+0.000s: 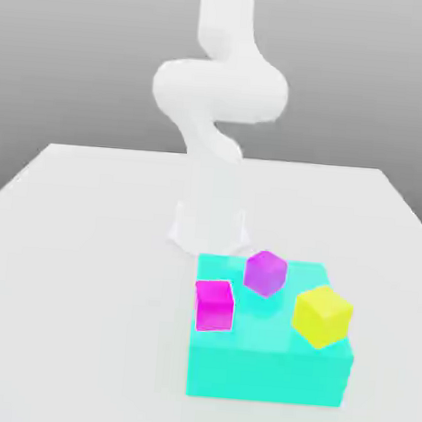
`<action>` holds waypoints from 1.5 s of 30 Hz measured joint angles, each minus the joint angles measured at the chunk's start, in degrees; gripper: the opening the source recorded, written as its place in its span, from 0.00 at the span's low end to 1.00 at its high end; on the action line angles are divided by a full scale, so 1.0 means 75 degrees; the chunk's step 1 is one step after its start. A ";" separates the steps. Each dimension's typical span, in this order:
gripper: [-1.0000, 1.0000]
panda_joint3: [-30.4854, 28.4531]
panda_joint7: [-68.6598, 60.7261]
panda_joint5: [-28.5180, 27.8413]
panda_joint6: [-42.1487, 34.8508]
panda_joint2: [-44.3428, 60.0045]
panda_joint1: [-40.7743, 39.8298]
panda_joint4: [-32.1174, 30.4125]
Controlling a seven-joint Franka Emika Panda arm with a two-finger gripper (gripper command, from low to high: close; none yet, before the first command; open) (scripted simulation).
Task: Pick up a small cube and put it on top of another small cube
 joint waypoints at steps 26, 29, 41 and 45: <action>0.50 -0.1300 0.0945 0.0854 0.1461 0.7274 -0.1752 0.1181; 0.50 -0.1382 0.0978 0.1064 0.1618 0.8120 -0.2005 0.1320; 0.00 -0.1171 0.0814 0.1575 0.2548 1.0026 -0.2508 0.1703; 0.00 -0.1280 0.0887 0.1475 0.2261 0.9661 -0.2430 0.1617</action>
